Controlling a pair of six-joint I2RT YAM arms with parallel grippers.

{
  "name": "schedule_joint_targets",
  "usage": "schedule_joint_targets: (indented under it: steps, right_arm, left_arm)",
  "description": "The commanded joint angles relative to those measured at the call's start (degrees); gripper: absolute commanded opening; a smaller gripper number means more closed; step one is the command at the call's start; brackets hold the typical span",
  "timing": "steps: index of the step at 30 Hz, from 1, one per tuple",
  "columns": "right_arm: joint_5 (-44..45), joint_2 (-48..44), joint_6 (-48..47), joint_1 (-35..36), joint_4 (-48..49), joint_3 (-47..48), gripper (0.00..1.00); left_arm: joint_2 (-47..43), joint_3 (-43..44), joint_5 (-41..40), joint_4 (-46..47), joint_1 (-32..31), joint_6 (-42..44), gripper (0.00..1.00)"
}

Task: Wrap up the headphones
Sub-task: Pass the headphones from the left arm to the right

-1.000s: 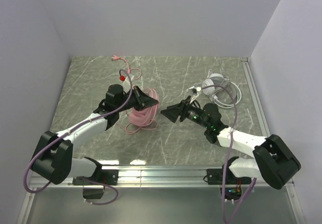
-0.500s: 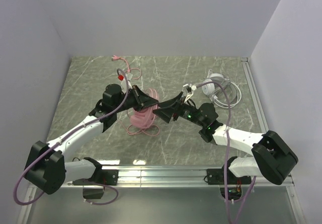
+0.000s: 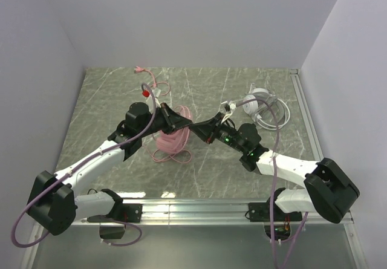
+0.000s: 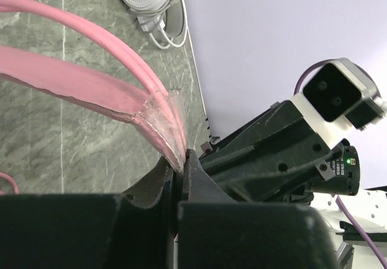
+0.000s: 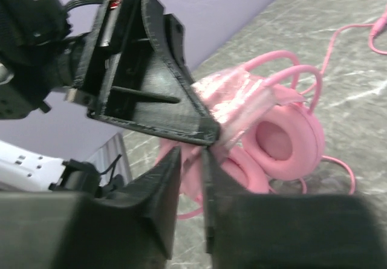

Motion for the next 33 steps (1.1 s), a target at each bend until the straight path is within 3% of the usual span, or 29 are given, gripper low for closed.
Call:
schedule_joint_targets:
  steps: [1,4,8,12,14,17,18,22,24,28,33]
  right_arm:
    - [-4.89,-1.38,0.06,4.05,1.15,2.28,0.13]
    - [-2.35,-2.78,-0.12,3.97,-0.86,1.83,0.00]
    - [-1.55,-4.45,-1.70,3.97,-3.68,1.40,0.00]
    - [-1.28,-6.91,-1.79,3.97,-4.47,0.25,0.00]
    - [-1.54,-7.27,-1.97,4.05,-4.48,-0.27,0.00]
    - [-1.90,-7.88,-1.70,3.97,-3.07,-2.03,0.24]
    - [-1.46,-8.50,-1.61,3.97,-2.72,-3.08,0.38]
    - [0.21,-10.26,-1.79,3.97,-2.45,-5.02,0.69]
    - [0.48,-10.52,-1.70,3.97,-2.10,-5.63,0.74]
    - [-0.49,-9.47,-1.35,3.97,-1.93,-5.02,0.74]
    - [1.18,-11.66,-1.70,3.97,-1.57,-7.91,0.74]
  left_arm:
    - [-1.11,5.03,8.24,8.91,-4.64,-1.95,0.01]
    - [-1.02,5.12,7.98,7.59,-4.64,-0.98,0.05]
    - [-1.02,4.68,7.37,6.36,-4.64,0.86,0.19]
    - [-0.84,3.62,7.01,7.67,-4.47,0.26,0.15]
    - [-0.40,3.45,7.98,8.82,-4.47,-0.88,0.05]
    - [-0.14,4.06,7.72,8.47,-4.47,-0.81,0.00]
    - [-0.14,4.58,7.37,7.95,-4.47,-0.63,0.00]
    - [-1.10,5.12,6.05,5.83,-4.38,-0.01,0.00]
    - [-1.89,5.20,5.87,5.57,-4.38,-0.10,0.00]
    - [-3.47,4.94,5.52,4.78,-4.38,-0.37,0.00]
    - [-6.99,7.30,0.17,-3.55,-4.29,3.50,0.00]
